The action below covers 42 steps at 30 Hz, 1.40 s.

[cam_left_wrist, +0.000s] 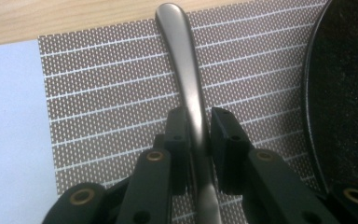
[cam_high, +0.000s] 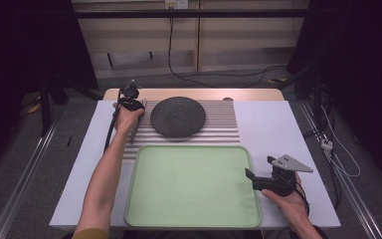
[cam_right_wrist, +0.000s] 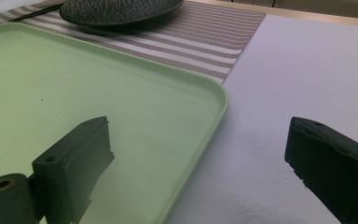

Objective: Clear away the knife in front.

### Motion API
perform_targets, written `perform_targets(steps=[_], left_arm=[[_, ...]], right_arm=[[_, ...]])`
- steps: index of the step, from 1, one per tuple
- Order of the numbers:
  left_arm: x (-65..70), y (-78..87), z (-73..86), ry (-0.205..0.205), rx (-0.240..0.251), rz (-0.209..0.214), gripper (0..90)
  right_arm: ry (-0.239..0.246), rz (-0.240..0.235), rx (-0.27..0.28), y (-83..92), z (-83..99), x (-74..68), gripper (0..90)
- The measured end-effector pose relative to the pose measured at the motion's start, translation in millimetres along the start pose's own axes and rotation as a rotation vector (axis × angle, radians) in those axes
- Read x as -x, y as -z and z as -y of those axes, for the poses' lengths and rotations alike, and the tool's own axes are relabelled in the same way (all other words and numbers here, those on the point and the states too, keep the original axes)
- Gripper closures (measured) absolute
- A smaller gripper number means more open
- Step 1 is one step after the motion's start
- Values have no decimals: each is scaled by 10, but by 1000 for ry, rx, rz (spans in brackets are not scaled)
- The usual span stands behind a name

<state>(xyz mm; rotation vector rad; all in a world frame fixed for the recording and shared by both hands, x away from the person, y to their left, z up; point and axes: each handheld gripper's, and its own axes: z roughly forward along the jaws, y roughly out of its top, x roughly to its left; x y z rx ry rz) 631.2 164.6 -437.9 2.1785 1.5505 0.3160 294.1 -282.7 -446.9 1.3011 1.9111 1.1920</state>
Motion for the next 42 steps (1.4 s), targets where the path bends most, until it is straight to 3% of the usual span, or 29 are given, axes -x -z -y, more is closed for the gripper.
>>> perform_targets(steps=[20, 42], left_arm=[[4, 56, 18, -34, -20, 30, 797], [-26, 306, -7, -53, -10, 45, 798]], right_arm=[[5, 10, -2, 4, 0, -13, 74], [6, 5, -6, -4, -1, -20, 73]])
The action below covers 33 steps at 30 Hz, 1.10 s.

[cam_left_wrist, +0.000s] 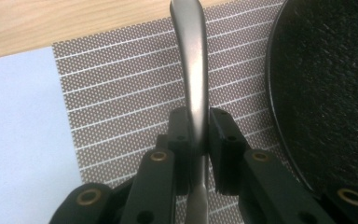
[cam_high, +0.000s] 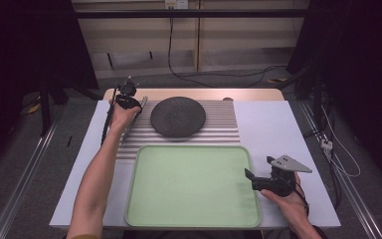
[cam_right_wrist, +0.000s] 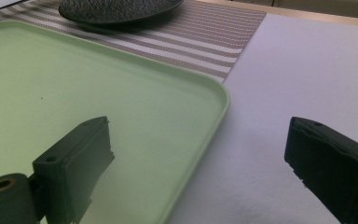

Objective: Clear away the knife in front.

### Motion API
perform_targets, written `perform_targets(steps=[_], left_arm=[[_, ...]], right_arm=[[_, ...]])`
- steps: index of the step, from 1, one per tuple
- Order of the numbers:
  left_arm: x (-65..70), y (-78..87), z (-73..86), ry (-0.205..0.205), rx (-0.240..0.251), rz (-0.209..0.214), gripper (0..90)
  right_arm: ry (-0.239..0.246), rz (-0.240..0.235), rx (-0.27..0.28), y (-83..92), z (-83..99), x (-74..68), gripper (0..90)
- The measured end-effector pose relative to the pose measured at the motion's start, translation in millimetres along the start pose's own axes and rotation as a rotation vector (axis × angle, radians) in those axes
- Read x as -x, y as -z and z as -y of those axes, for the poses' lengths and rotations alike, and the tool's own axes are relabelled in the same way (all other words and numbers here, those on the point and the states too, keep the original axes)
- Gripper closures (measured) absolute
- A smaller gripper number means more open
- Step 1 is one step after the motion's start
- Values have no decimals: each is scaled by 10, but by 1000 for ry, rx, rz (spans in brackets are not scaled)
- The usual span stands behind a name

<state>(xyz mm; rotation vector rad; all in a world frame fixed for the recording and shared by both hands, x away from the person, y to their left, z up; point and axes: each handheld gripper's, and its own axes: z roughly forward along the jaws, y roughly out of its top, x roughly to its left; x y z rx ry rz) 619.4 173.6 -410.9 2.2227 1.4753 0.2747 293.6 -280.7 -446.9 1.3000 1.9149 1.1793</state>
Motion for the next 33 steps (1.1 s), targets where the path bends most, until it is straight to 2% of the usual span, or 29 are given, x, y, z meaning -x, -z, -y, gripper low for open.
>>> perform_targets(steps=[1, 4, 11, 23, 33], left_arm=[[9, 11, 5, 8, 2, 3, 798], [36, 50, 18, -1, 6, 10, 798], [111, 186, 39, -39, 17, 18, 798], [157, 467, 167, -30, 37, 26, 798], [247, 613, 266, -67, 49, 48, 798]], right_arm=[[0, 0, -1, 0, 0, -1, 73], [0, 1, 0, 1, -1, -2, 73], [3, 5, 3, 12, 0, -1, 73], [9, 3, 5, 11, -5, -1, 74], [14, 6, 3, 5, -12, -13, 74]])
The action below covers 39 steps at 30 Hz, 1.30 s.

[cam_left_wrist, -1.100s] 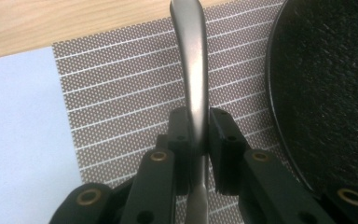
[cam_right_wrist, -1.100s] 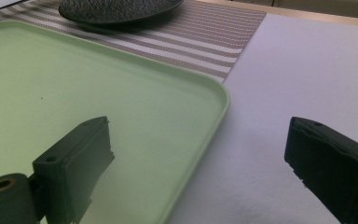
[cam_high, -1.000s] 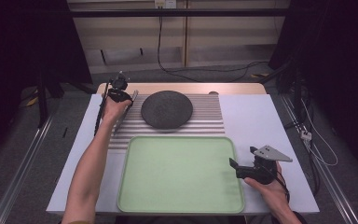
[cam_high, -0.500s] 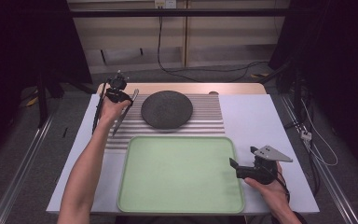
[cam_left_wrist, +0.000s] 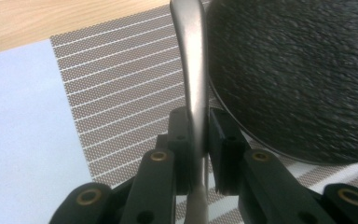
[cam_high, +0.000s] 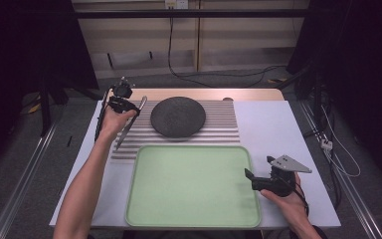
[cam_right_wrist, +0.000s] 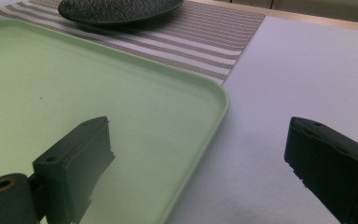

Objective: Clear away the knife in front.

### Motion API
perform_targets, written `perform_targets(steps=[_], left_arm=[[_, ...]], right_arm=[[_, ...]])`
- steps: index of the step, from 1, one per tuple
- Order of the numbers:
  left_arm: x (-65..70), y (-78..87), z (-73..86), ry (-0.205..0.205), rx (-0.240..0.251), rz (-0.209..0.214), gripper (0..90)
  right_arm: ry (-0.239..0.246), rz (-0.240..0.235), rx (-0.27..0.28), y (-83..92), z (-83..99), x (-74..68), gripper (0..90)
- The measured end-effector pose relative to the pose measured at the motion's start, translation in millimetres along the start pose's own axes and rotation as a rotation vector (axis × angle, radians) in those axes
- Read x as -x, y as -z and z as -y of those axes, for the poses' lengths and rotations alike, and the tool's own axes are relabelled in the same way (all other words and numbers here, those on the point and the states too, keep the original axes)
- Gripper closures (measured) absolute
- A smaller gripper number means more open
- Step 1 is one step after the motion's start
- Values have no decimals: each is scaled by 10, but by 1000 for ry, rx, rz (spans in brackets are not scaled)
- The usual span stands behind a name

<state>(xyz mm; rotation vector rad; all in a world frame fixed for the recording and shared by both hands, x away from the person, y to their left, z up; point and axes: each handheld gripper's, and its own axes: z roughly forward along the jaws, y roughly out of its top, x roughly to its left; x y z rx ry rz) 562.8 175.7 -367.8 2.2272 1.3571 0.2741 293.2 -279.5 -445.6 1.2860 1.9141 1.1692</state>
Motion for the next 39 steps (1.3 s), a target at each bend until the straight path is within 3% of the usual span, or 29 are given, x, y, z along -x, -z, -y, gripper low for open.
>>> perform_targets(steps=[17, 21, 39], left_arm=[[244, 182, 156, -63, 6, 30, 798], [347, 184, 186, -92, -19, 4, 798], [759, 193, 382, -142, -14, 62, 798]], right_arm=[[0, 2, -2, 1, -1, -2, 73], [3, 4, -3, -7, -2, -4, 74], [-1, 3, -5, -3, -1, -4, 73]])
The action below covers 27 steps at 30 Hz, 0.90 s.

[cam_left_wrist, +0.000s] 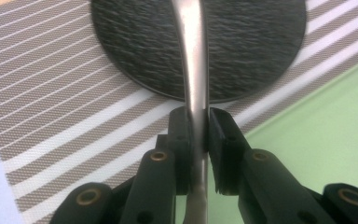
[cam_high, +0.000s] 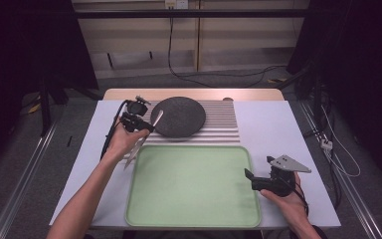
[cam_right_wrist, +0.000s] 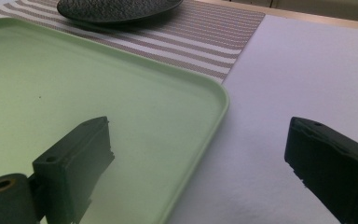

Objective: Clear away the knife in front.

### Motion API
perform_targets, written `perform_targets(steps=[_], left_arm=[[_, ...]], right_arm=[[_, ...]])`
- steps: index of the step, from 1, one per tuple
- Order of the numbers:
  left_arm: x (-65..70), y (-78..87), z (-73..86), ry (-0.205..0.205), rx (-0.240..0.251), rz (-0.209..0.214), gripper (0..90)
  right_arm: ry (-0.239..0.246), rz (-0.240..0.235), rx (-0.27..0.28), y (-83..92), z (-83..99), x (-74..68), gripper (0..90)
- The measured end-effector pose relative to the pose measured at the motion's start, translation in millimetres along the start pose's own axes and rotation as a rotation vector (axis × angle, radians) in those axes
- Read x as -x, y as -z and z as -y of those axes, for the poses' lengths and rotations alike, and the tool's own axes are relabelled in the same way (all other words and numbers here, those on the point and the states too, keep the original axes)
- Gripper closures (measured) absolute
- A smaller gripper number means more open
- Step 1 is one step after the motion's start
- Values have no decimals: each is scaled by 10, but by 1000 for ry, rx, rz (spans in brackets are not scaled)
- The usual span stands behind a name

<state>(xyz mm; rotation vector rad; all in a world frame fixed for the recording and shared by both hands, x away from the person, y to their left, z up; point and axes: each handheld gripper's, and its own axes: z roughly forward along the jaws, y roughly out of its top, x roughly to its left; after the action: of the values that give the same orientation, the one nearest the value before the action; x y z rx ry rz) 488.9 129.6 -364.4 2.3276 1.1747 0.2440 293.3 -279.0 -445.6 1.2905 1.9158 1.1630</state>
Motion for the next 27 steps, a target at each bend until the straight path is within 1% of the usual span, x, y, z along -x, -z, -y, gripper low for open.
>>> perform_targets(steps=[2, 3, 4, 5, 6, 8, 9, 10, 12, 13, 14, 15, 16, 17, 18, 19, 21, 22, 23, 25, 26, 27], left_arm=[[45, -1, 17, -7, -1, 5, 797], [70, -3, 30, -3, -7, 7, 797], [91, -5, 42, -17, -11, 5, 797], [119, -12, 60, -14, -9, 4, 797], [139, -17, 76, -25, -10, 7, 797], [184, -24, 110, -27, -13, 18, 798], [210, -22, 126, -38, -14, 16, 797], [237, -18, 140, -35, -17, 24, 798], [271, -4, 160, -46, -11, 30, 797], [293, 5, 171, -45, -13, 33, 797], [302, 18, 179, -56, -13, 31, 797], [308, 26, 191, -53, -14, 41, 797], [325, 31, 204, -49, -10, 39, 797], [333, 42, 217, -59, -17, 37, 797], [348, 41, 236, -53, -15, 41, 797], [362, 40, 249, -60, -22, 47, 797], [404, 13, 289, -66, -32, 48, 797], [422, -1, 305, -62, -35, 54, 797], [448, -19, 329, -69, -36, 67, 797], [494, -35, 357, -85, -42, 70, 797], [524, -47, 372, -80, -49, 79, 797], [542, -60, 384, -84, -55, 86, 797]], right_arm=[[2, 0, 1, 1, 0, -2, 73], [3, 0, 1, 1, 0, -3, 73], [2, 0, 0, 0, -1, -3, 73], [0, -1, 1, -3, -1, -2, 73], [-1, -2, -1, -6, -2, 0, 73], [0, 0, -3, -12, -2, 4, 73], [-1, 0, -4, -13, -2, 3, 73], [-2, -1, -5, -14, -2, 2, 73], [-1, -1, -5, -16, -2, 2, 73], [-1, 0, -5, -15, -2, 2, 73], [-2, 1, -5, -15, -2, 1, 73], [-1, 1, -5, -14, -2, 1, 73], [1, 1, -5, -14, -2, 1, 73], [1, 1, -5, -14, -2, 1, 73], [1, 1, -4, -14, -2, 1, 73], [1, 2, -5, -16, -2, 2, 73], [1, 3, -6, -19, -2, 3, 73], [0, 2, -6, -19, -1, 3, 73], [1, 2, -6, -17, -1, 2, 73], [2, 1, -6, -16, -1, 1, 73], [1, 1, -6, -17, -1, 1, 73], [2, 1, -6, -20, -1, 2, 73]])
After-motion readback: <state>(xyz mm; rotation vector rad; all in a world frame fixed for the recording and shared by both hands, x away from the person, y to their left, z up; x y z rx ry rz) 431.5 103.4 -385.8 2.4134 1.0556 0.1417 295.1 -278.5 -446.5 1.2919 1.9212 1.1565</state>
